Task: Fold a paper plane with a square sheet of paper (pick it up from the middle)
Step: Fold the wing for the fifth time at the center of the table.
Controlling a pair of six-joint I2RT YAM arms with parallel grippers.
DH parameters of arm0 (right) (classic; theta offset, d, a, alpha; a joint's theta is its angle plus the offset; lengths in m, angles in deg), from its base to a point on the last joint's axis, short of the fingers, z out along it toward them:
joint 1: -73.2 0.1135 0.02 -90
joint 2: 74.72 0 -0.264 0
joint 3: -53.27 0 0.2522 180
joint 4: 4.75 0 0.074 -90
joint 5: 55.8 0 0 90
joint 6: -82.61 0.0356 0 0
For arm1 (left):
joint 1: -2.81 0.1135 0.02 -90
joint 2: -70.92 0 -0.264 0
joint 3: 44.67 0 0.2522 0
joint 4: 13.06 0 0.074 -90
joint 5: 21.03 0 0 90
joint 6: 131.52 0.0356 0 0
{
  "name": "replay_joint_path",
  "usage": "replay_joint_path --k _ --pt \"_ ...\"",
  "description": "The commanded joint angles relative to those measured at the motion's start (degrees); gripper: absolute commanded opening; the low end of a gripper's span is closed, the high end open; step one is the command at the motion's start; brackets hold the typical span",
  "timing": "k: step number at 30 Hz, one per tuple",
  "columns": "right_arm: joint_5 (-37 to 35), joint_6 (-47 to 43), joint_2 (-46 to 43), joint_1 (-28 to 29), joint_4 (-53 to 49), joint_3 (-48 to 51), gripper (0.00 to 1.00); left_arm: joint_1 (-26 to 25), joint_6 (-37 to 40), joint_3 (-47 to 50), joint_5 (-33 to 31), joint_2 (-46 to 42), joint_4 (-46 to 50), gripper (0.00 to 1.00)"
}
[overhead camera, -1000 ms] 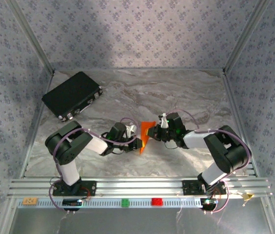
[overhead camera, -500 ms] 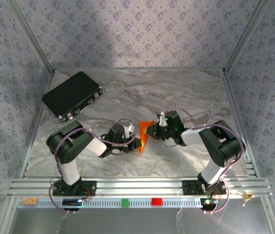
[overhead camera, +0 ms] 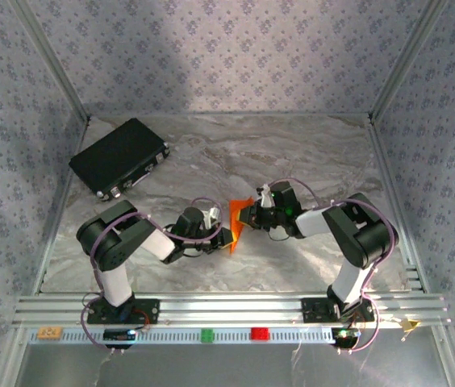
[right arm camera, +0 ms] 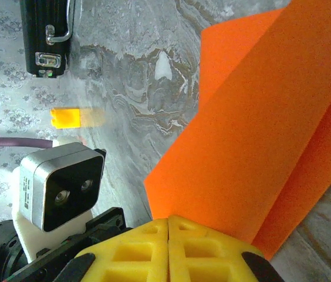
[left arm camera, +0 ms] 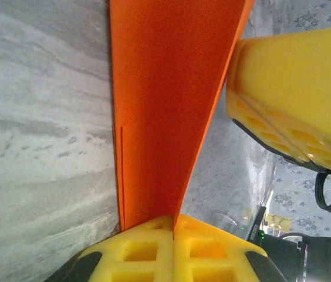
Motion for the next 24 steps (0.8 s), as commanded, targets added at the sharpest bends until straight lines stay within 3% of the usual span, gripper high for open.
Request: replay_joint_path --k 1,24 --pt "1.6 0.9 1.6 -0.1 1.3 -1.8 0.08 0.6 -0.4 1.5 -3.5 0.4 3.0 0.0" --pt "2.1 0.3 5.4 -0.2 0.2 -4.2 0.08 0.7 -3.3 1.1 -6.1 -0.4 9.6 0.0"
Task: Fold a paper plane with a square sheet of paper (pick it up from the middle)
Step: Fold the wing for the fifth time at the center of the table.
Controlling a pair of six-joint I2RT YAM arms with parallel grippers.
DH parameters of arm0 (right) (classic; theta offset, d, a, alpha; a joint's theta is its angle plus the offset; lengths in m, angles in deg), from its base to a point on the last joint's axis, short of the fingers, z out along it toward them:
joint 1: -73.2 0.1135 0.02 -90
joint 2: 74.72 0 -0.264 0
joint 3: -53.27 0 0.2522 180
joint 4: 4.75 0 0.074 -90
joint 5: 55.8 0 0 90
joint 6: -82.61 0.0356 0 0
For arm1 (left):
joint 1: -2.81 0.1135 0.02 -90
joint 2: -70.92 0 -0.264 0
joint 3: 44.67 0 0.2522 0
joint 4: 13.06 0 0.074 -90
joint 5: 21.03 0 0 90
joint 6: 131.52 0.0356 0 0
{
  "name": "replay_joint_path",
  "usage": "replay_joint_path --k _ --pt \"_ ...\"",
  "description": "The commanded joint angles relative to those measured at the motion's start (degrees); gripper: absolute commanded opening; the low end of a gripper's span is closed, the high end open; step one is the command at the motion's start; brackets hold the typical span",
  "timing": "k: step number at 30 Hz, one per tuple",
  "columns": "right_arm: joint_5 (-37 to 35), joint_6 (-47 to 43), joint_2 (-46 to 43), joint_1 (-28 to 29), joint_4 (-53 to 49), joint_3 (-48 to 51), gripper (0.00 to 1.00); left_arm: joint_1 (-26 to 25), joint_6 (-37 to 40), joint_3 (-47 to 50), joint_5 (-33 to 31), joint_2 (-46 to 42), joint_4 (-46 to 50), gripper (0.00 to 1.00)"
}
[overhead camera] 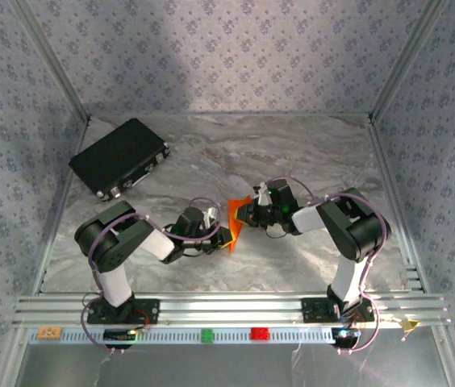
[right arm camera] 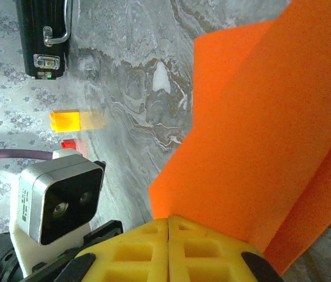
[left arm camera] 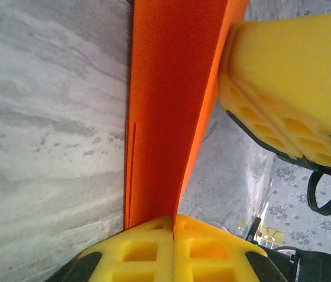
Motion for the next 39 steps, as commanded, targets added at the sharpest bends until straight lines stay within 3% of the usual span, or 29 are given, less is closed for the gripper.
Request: replay_joint_path --k 1,26,34,39 --pt "0.9 -0.1 1.6 -0.2 -0.6 -1.3 0.08 0.6 0.1 1.0 -4.4 0.4 8.1 0.0" --pt "-1.4 -2.5 3.2 0.4 -7.0 -3.1 0.08 0.7 0.7 -0.5 -4.3 0.8 12.2 0.0" --pt "-5.3 -5.2 3.9 1.0 -17.3 -5.1 0.07 0.7 1.3 -0.9 -4.1 0.6 13.8 0.0" --pt "-7.1 -7.2 4.3 1.6 -22.6 -6.6 0.06 0.7 3.1 -2.2 -2.2 -0.4 15.9 0.1"
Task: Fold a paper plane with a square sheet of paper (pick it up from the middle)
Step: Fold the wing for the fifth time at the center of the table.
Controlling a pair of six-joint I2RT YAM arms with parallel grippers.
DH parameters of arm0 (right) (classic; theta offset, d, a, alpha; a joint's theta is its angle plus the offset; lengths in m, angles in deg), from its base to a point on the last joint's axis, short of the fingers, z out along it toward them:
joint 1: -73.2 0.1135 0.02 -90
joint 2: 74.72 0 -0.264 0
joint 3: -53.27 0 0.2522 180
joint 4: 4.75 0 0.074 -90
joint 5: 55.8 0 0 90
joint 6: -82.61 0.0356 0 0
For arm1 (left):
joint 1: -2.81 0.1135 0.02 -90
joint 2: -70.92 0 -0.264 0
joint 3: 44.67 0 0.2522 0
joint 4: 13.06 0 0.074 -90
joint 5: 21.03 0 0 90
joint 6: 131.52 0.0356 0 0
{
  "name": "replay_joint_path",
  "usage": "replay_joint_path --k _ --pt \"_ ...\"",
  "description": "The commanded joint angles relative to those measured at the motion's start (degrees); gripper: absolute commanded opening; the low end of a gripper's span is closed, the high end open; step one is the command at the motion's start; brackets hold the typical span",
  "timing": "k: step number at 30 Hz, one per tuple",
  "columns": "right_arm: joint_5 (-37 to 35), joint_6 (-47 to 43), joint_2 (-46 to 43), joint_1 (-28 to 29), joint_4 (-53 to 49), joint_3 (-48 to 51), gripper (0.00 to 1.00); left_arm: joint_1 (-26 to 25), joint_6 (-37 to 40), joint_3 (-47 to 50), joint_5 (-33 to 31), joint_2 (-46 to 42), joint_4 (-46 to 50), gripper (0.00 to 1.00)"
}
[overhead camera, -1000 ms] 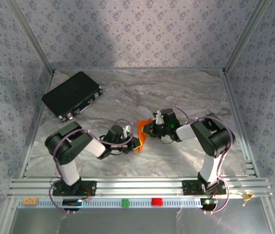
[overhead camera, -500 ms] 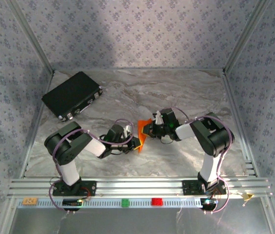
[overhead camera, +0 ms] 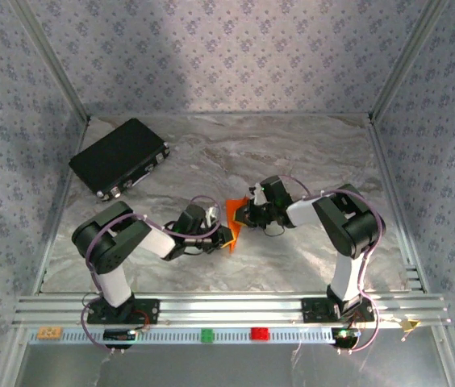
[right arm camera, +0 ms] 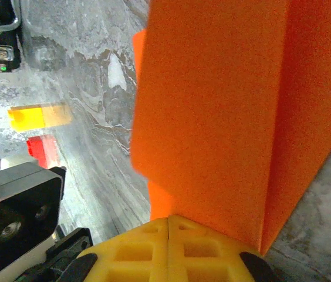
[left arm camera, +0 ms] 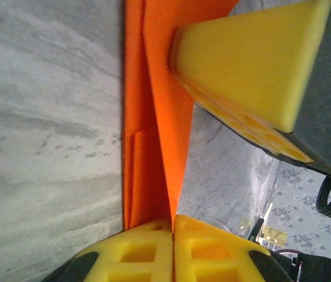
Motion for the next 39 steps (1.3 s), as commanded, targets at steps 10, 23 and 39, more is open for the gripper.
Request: replay_joint_path --k 10,23,39 --pt "-7.5 -2.1 1.9 0.9 -10.5 0.2 0.06 0.3 7.2 -1.6 1.9 -4.2 15.6 0.06" --pt "-9.2 -1.5 1.3 1.0 -11.3 0.9 0.05 0.1 9.9 -1.9 7.9 -5.4 17.3 0.04" --pt "-10.9 -1.3 0.9 1.0 -12.4 1.3 0.04 -0.2 14.9 -3.1 10.3 -7.5 26.4 0.0"
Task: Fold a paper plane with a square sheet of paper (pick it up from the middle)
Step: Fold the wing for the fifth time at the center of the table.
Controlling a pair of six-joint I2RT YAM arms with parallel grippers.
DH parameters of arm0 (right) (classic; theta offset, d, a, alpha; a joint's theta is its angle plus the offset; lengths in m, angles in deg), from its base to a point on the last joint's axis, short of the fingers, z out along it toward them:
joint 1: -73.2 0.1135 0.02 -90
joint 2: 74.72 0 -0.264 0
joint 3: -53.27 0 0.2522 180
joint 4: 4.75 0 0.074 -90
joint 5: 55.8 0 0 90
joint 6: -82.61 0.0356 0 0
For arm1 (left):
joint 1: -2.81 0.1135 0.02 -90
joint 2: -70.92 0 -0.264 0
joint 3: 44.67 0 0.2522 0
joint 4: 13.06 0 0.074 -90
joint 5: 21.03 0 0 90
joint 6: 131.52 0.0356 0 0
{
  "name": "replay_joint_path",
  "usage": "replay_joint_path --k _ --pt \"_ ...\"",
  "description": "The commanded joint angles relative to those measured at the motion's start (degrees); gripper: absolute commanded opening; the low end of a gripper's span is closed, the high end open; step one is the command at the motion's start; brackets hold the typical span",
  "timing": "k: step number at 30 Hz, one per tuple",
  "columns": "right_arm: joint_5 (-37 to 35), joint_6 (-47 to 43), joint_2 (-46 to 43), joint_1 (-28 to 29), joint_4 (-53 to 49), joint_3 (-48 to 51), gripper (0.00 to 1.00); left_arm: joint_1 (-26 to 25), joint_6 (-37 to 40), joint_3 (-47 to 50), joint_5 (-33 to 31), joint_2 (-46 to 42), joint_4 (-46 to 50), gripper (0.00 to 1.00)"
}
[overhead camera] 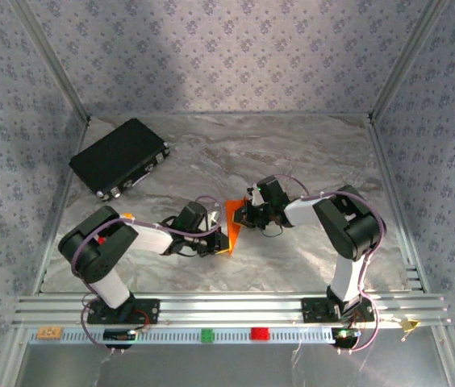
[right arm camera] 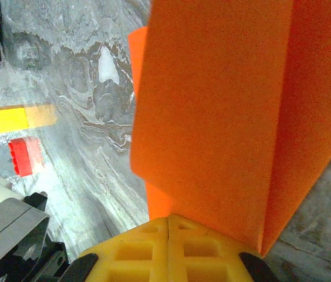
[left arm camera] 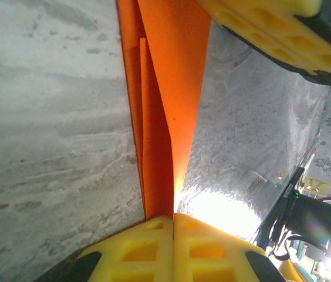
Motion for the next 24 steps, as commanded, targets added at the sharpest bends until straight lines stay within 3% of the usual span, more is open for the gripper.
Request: replay_joint_path --k 1,7,9,17,24 --pt "-7.5 -0.5 1.9 -0.4 -8.4 2.2 0.04 -0.5 2.3 -0.3 3.7 -1.4 6.6 0.0" --pt "-8.0 -0.3 1.9 -0.3 -8.5 2.3 0.04 -0.9 4.0 -1.1 3.5 -1.5 10.2 0.04" --pt "-8.0 -0.3 1.9 -0.3 -8.5 2.3 0.04 -1.2 4.3 -1.2 3.9 -1.6 10.3 0.0" --pt "-8.3 -0.2 1.8 -0.3 -8.7 2.4 0.04 -1.8 4.6 -1.4 3.9 -2.2 11.6 0.0" --pt "-8.2 0.0 1.7 -0.4 -8.4 2.5 0.04 -2.0 4.9 -0.9 0.3 -7.9 14.2 0.11"
